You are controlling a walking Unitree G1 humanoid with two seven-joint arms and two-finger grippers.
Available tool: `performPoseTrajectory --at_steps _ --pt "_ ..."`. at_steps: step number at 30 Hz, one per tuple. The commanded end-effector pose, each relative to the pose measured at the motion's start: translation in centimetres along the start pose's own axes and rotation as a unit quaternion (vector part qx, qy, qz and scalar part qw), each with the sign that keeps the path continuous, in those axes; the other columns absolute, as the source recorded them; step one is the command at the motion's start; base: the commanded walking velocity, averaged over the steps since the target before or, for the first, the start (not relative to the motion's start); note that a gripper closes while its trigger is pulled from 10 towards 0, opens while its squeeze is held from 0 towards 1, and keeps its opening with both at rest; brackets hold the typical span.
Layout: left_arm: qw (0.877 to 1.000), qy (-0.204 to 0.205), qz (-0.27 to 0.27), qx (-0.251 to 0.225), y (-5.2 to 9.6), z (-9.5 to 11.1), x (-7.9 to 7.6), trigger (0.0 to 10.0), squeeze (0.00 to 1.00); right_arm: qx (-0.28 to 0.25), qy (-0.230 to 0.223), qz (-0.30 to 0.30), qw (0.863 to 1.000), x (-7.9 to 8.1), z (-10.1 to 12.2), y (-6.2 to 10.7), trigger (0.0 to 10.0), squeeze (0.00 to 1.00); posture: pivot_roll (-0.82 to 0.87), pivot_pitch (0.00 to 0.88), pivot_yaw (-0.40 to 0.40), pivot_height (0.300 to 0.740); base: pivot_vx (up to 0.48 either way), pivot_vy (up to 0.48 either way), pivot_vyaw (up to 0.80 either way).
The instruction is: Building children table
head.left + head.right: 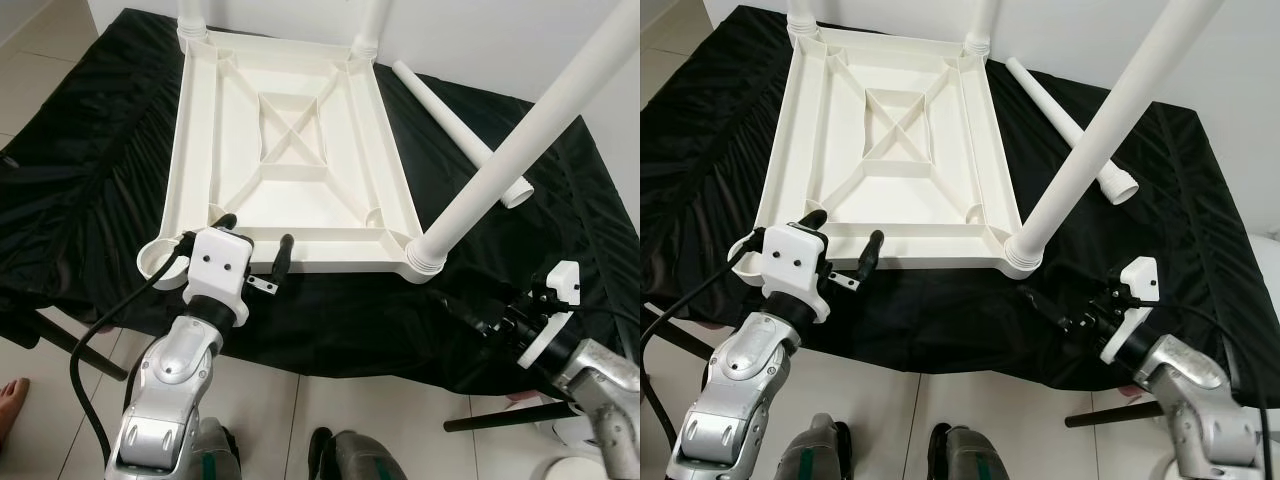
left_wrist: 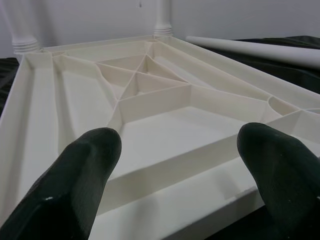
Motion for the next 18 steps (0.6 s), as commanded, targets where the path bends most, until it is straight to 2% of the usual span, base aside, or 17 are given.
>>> performPoseTrajectory --at_steps 1,8,13,18 --pt "0.997 -0.001 -0.07 -0.024 0.1 0.7 -1.1 10.0 0.0 0.016 -0.019 0.022 0.999 -0.1 -0.2 0.2 10.0 0.0 0.03 0.151 -0.126 0.74 0.0 0.0 0.0" --pt "0.997 -0.002 -0.078 -0.023 0.1 0.8 -1.4 10.0 0.0 0.046 -0.031 0.071 0.996 -0.8 0.2 -0.2 10.0 0.0 0.03 0.165 -0.137 0.74 0.0 0.0 0.0" --pt "0.997 -0.001 -0.078 -0.023 0.2 0.8 -1.5 10.0 0.0 0.049 -0.033 0.08 0.995 -1.2 0.3 -0.5 10.0 0.0 0.03 0.173 -0.141 0.74 0.0 0.0 0.0" --pt "0.997 0.003 -0.079 -0.023 0.3 1.0 -1.5 10.0 0.0 0.049 -0.028 0.098 0.994 -2.2 1.2 -1.4 10.0 0.0 0.05 0.175 -0.15 0.74 0.0 0.0 0.0"
Point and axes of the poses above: a point about 5 cm out from each wrist's last joint towards the gripper, its own y axis pointing back from the gripper into the wrist, its own z axis along the axis of the wrist's last joint, x = y × z, the point moved 2 cm from there along -y, pointing out of the wrist towards the gripper, and after that the axes turned 10 degrees about -y, right-handed, at the moved point
